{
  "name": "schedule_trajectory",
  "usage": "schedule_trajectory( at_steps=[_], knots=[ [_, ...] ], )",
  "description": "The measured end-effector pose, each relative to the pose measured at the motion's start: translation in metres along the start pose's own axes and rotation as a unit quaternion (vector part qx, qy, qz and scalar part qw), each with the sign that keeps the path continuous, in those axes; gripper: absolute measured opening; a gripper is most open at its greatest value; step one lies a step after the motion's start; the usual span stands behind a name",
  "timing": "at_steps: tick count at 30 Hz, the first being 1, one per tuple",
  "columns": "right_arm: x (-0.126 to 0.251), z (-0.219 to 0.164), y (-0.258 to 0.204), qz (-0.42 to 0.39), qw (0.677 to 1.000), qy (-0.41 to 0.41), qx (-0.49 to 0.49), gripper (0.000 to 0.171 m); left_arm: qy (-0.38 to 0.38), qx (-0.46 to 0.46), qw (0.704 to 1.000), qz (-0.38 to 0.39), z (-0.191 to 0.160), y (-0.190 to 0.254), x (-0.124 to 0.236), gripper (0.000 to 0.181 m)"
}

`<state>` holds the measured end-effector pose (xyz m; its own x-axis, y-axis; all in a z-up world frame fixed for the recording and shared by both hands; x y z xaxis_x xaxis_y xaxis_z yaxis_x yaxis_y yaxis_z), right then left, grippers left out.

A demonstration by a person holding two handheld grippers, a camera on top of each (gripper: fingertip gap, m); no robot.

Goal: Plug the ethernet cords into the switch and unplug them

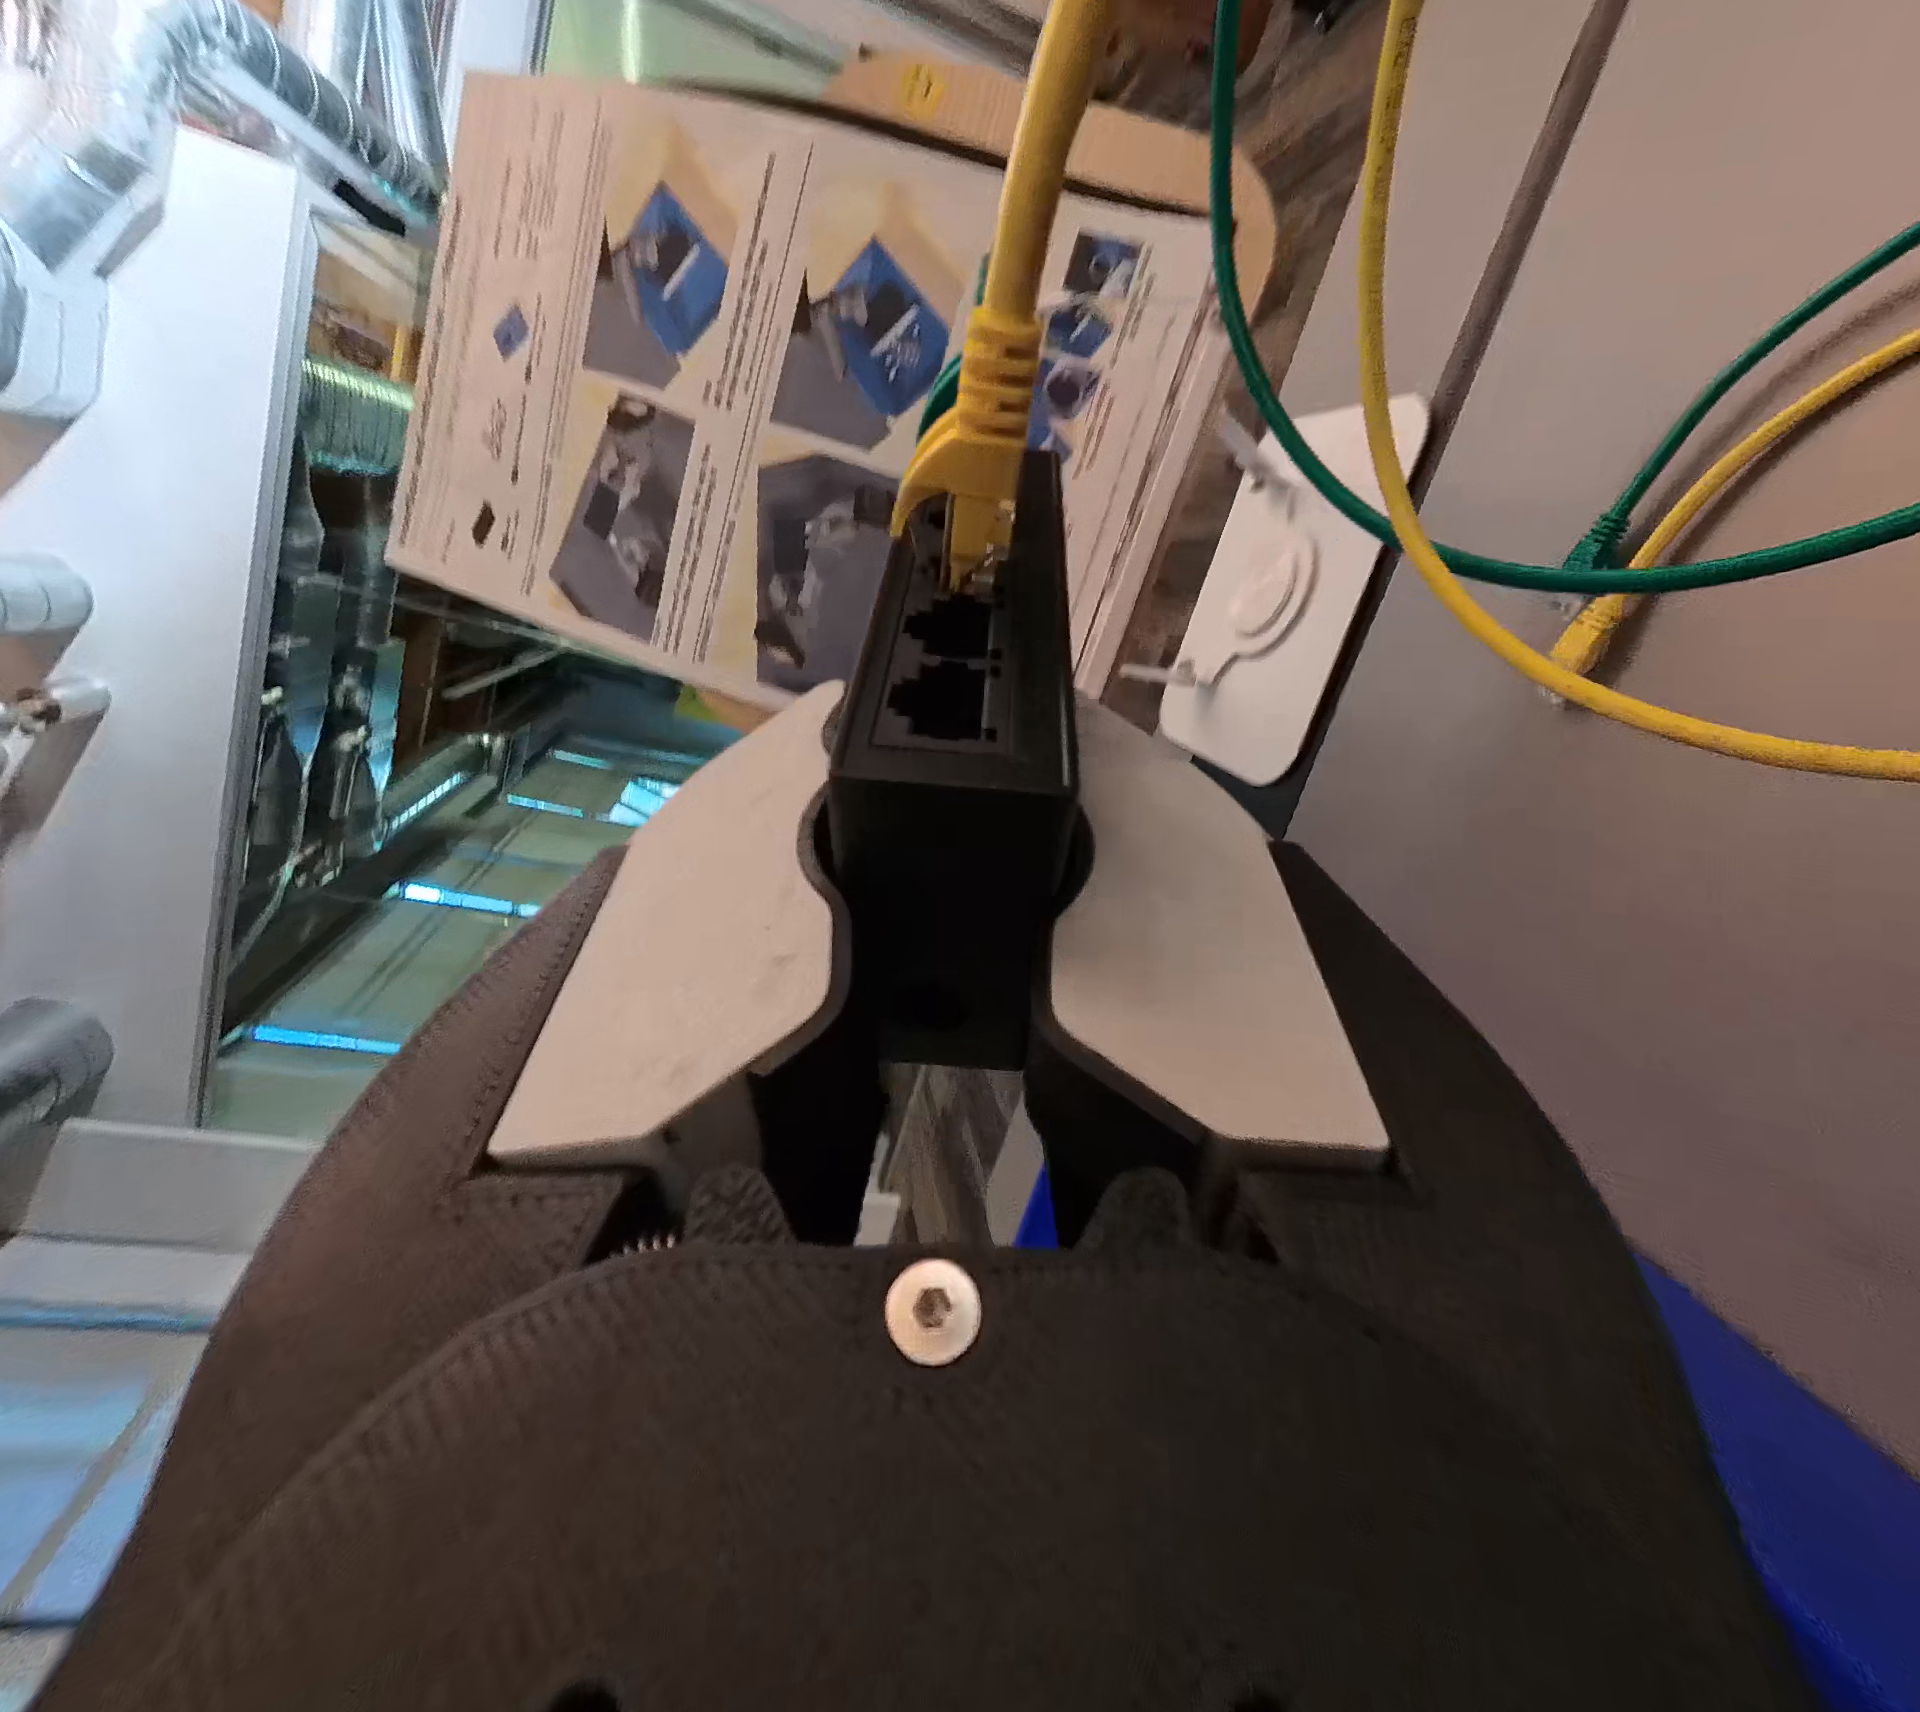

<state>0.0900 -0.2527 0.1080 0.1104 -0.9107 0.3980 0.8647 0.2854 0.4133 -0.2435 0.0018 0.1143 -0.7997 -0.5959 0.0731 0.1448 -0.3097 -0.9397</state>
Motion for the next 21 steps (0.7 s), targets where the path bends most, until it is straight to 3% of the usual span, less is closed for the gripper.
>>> schedule_trajectory(
  at_steps=[2,4,7,13,21],
  knots=[
    [0.000,0.050,-0.030,-0.055,0.983,0.128,0.123,0.035,0.025,-0.020,0.999,-0.006,0.013,0.009,-0.002,0.031],
    [-0.014,0.086,-0.072,-0.057,0.943,0.226,0.240,0.034,0.039,-0.045,0.998,-0.014,0.027,0.020,-0.004,0.031],
    [-0.050,0.113,-0.120,-0.030,0.891,0.272,0.362,0.033,0.043,-0.075,0.996,-0.026,0.041,0.035,-0.008,0.031],
    [-0.126,0.119,-0.130,-0.014,0.888,0.194,0.416,0.035,0.025,-0.103,0.994,-0.029,0.049,0.044,-0.012,0.031],
    [-0.151,0.118,-0.129,-0.033,0.879,0.167,0.446,0.023,0.012,-0.127,0.991,-0.037,0.054,0.055,-0.018,0.031]
  ],
)
Point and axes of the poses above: each gripper's, where its closed fingertips meet, x back along the fingers, z out of its top, y = z × x across the jaws, the point moved 9 cm from there along x, back along the fingers, and after that the axes turned 3 degrees about y, right-handed, at the moved point
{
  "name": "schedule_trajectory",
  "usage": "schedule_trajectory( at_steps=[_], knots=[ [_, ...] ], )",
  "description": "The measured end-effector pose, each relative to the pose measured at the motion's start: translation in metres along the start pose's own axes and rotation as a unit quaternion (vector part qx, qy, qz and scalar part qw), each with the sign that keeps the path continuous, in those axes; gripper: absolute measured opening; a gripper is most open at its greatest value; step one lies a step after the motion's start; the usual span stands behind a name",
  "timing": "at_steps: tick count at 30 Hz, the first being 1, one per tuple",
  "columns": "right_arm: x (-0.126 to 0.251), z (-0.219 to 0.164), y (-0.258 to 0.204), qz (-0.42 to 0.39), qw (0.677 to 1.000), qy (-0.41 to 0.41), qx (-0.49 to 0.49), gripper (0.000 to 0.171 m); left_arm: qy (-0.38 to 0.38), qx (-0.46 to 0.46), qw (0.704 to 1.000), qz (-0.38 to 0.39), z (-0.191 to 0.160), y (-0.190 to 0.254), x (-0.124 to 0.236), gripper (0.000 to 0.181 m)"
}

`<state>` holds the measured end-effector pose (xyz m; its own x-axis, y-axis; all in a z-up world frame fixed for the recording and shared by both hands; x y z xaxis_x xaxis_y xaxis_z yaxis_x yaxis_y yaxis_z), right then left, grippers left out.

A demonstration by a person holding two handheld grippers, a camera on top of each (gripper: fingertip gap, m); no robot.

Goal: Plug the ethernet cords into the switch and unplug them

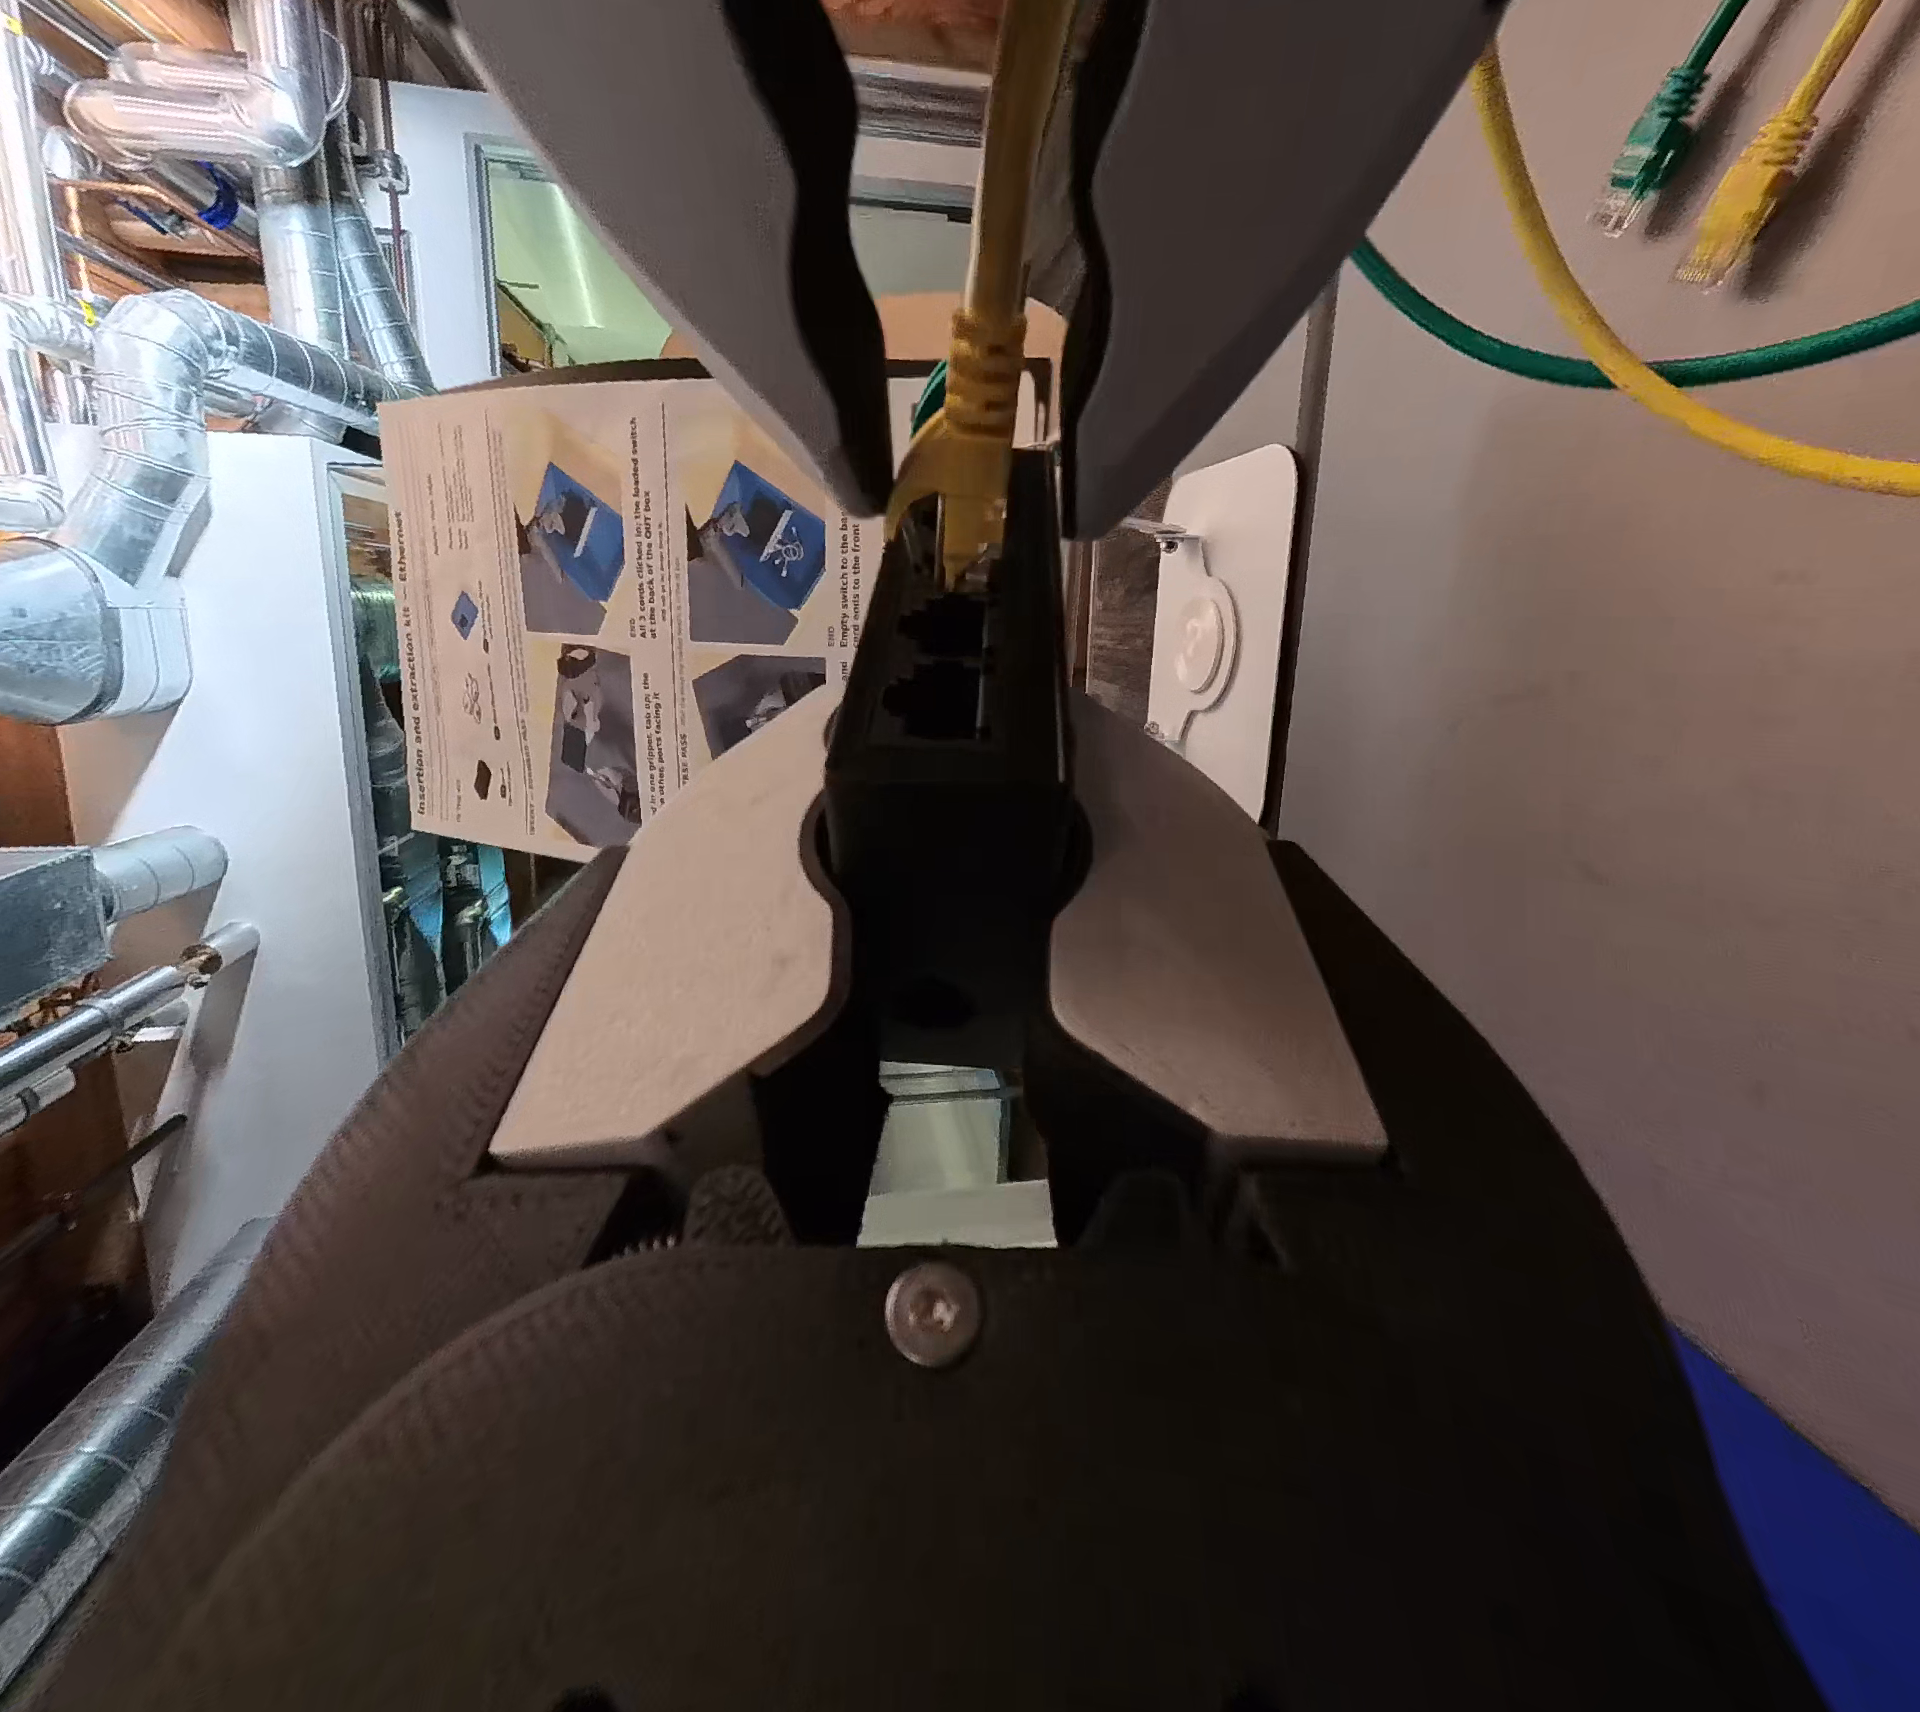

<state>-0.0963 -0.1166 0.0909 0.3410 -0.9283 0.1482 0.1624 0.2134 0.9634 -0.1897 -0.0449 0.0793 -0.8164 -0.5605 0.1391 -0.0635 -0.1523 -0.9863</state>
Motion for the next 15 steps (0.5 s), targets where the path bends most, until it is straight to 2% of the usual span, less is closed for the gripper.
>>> schedule_trajectory(
  at_steps=[2,9,15],
  knots=[
    [0.001,-0.002,-0.002,-0.014,1.000,0.007,0.010,0.018,-0.001,-0.006,1.000,-0.002,0.003,0.002,0.000,0.031],
    [0.007,-0.005,-0.007,-0.010,1.000,0.016,0.007,0.016,0.007,-0.013,1.000,-0.009,0.008,0.006,-0.001,0.030],
    [0.006,-0.008,-0.014,0.047,0.998,-0.029,-0.009,0.016,0.012,-0.054,0.998,-0.013,0.009,0.019,-0.011,0.031]
  ],
)
Point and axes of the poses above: each gripper's, where its closed fingertips meet, x back along the fingers, z out of its top, y = z × x across the jaws, the point moved 9 cm from there along x, back along the fingers, and after that the axes turned 3 degrees about y, right-handed, at the moved point
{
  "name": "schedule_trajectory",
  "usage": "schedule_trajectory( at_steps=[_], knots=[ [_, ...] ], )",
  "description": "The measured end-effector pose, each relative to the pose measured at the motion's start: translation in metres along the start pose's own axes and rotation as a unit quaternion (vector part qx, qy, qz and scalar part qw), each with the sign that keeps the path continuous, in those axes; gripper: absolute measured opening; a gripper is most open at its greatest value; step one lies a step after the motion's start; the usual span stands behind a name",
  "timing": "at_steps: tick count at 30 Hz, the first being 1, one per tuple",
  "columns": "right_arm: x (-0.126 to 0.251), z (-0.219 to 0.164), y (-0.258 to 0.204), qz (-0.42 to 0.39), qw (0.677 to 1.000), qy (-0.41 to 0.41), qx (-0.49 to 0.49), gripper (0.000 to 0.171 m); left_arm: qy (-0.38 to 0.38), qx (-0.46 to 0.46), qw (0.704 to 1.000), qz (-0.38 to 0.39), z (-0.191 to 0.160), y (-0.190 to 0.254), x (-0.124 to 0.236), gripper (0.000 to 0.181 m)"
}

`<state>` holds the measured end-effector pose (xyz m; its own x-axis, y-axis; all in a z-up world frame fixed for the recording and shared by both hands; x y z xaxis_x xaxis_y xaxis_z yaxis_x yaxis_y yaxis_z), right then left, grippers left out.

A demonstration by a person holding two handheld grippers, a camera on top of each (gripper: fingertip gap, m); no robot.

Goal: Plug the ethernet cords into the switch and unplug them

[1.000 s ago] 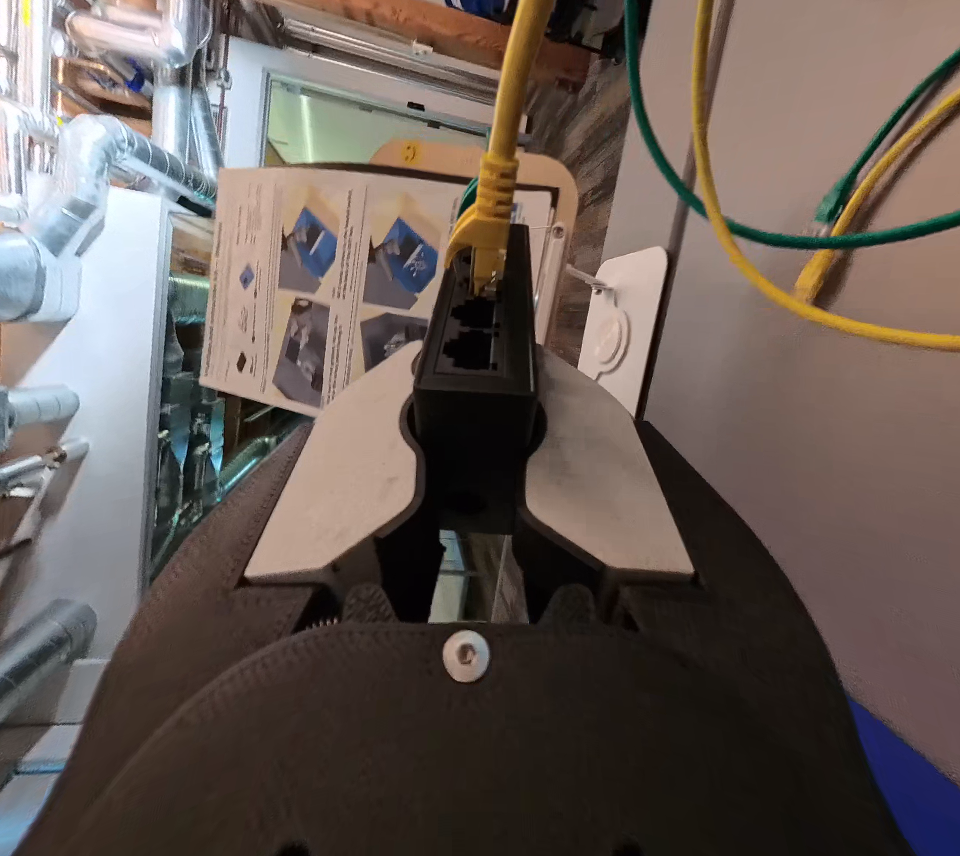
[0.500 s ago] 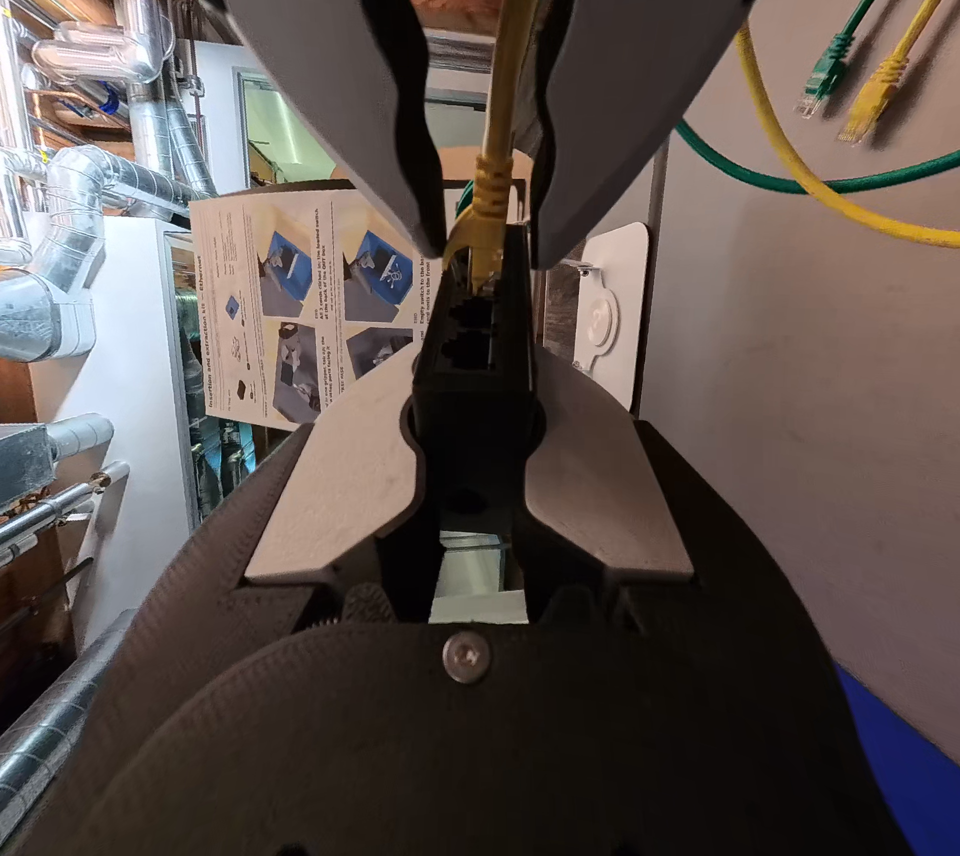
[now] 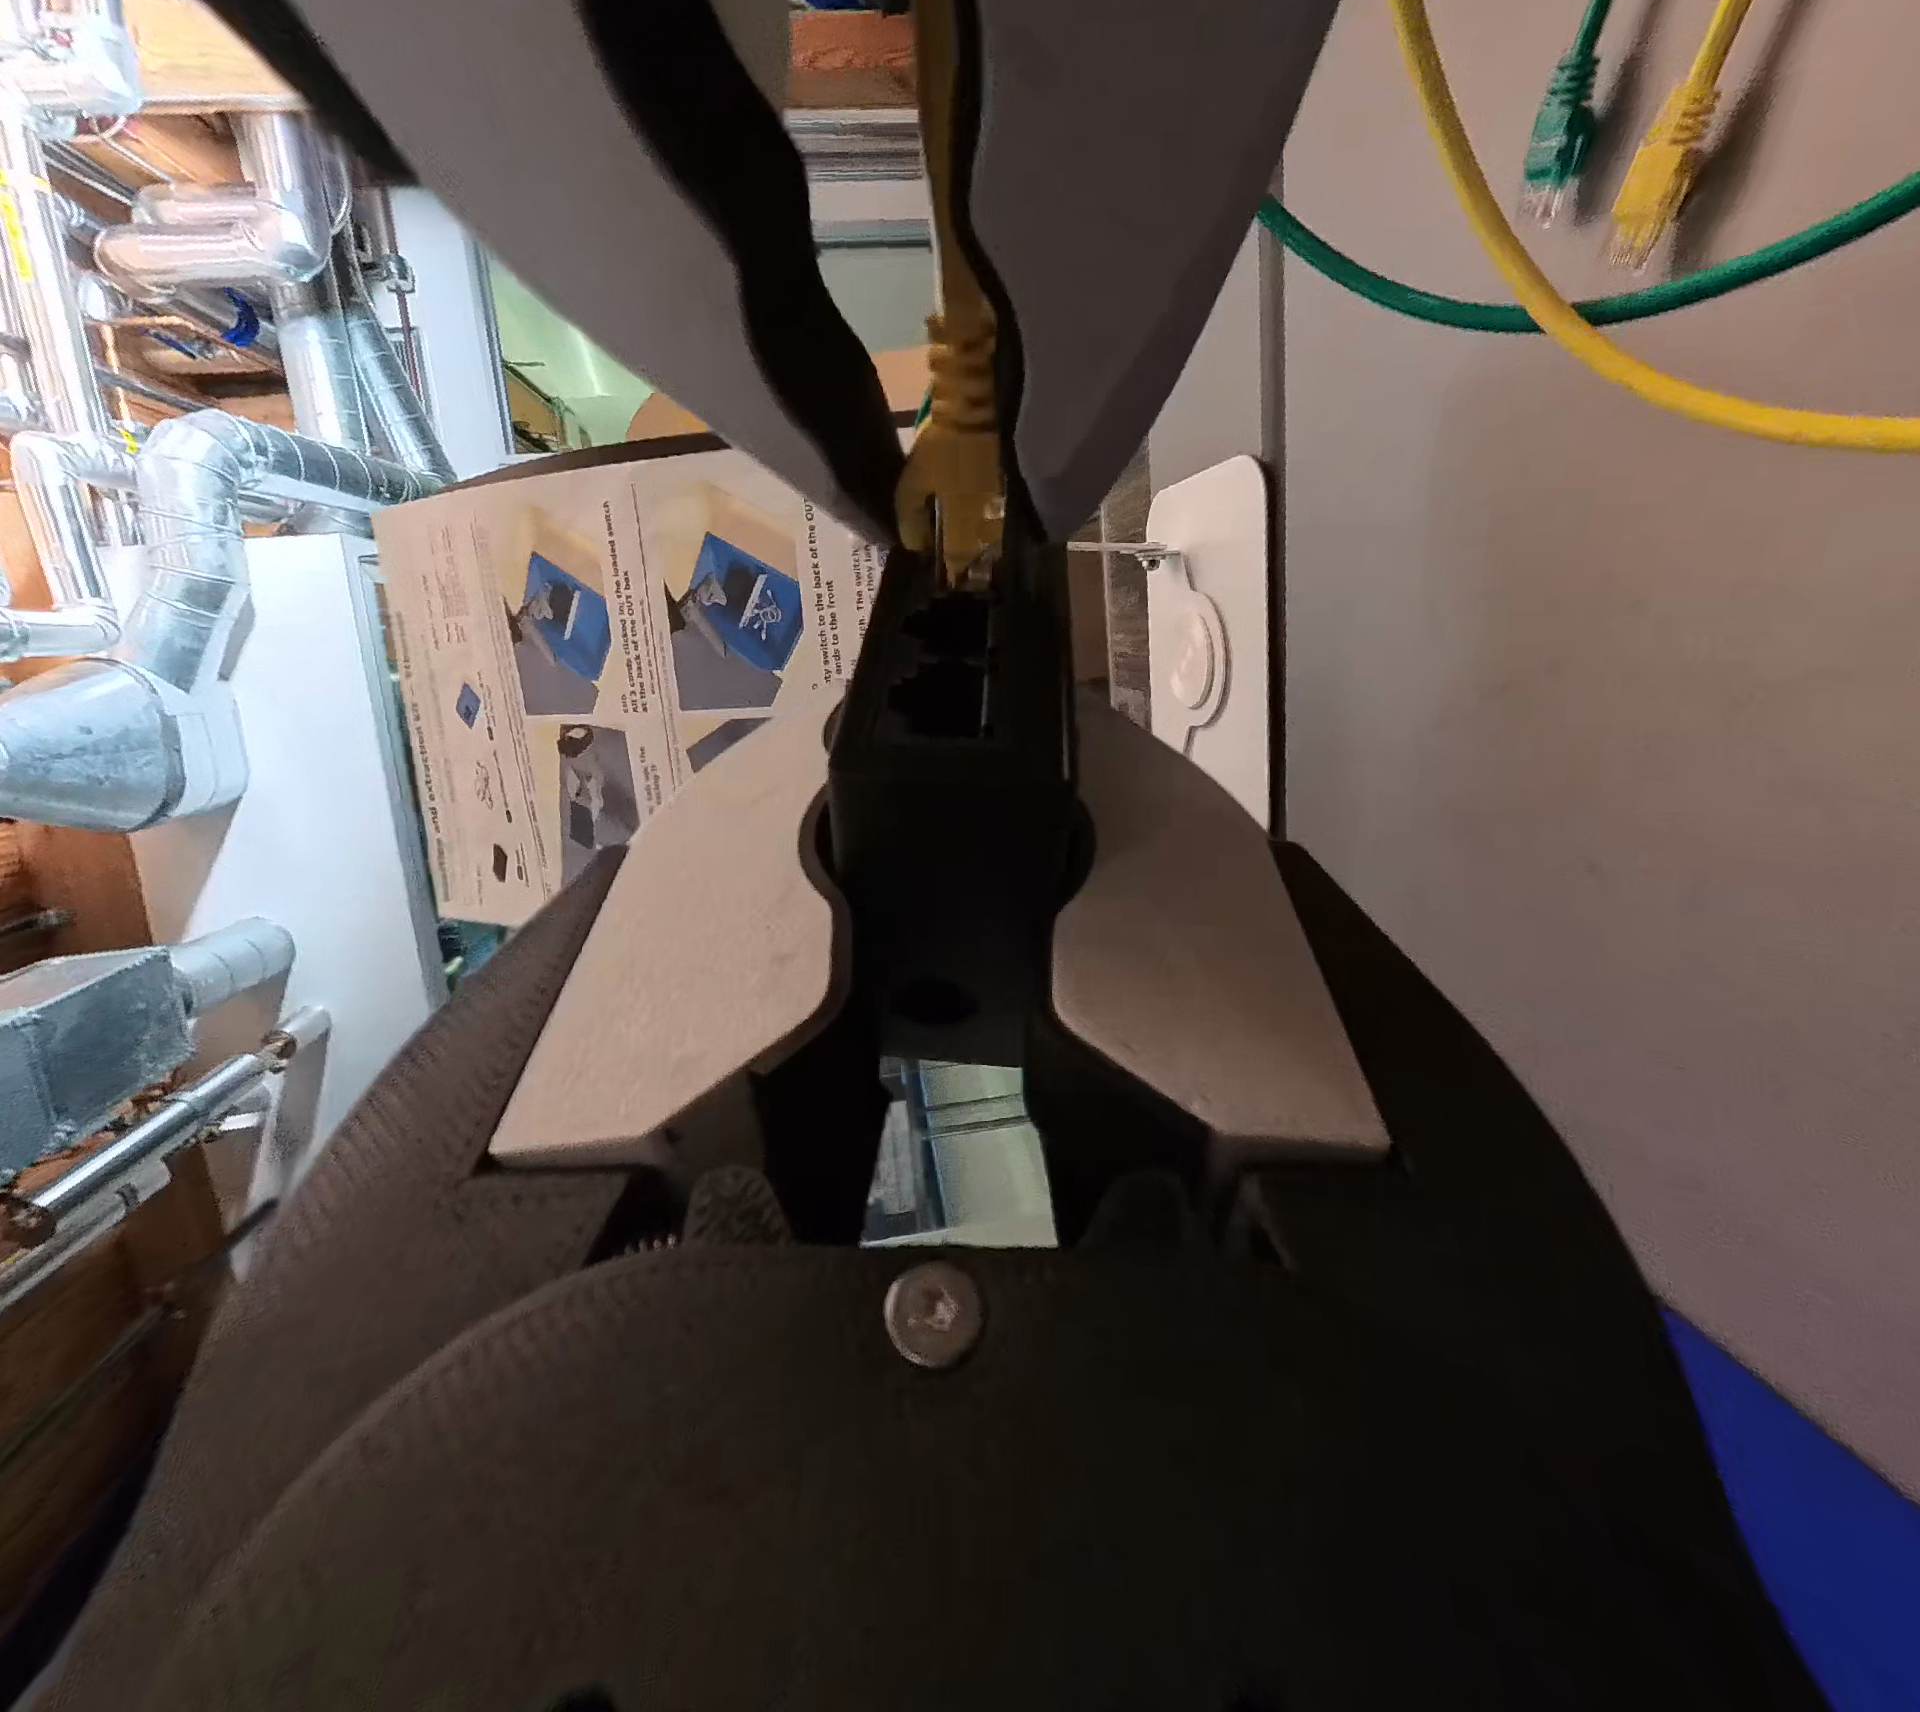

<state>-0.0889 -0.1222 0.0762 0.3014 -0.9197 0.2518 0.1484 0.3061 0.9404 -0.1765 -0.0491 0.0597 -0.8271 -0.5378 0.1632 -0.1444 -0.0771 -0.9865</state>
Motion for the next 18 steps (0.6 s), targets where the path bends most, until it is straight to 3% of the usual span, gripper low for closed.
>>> schedule_trajectory(
  at_steps=[10,11,12,14,18],
  knots=[
    [-0.003,-0.016,-0.016,0.107,0.993,-0.030,-0.029,0.017,0.014,0.009,0.998,-0.061,0.001,0.025,-0.021,0.031],
    [0.001,-0.014,-0.029,0.212,0.977,-0.003,-0.029,0.016,-0.034,0.000,0.999,-0.014,-0.009,0.020,-0.025,0.031],
    [-0.002,-0.006,-0.040,0.243,0.969,0.020,-0.049,0.016,-0.083,0.002,0.996,0.027,-0.025,0.011,-0.027,0.031],
    [-0.014,-0.010,-0.043,0.192,0.980,-0.041,0.010,0.016,-0.082,0.091,0.992,-0.035,-0.052,-0.001,-0.017,0.031],
    [-0.002,-0.019,-0.020,0.197,0.973,0.026,-0.120,0.016,-0.108,0.129,0.986,0.003,-0.083,-0.023,0.007,0.031]
  ],
)
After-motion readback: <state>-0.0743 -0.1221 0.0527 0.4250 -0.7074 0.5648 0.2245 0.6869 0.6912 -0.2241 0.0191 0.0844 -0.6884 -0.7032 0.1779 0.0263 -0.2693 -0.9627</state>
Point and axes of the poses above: each gripper's, where its closed fingertips meet, x back along the fingers, z out of its top, y = z × x across the jaws, the point moved 9 cm from there along x, back along the fingers, and after that the axes turned 3 degrees about y, right-handed, at the moved point
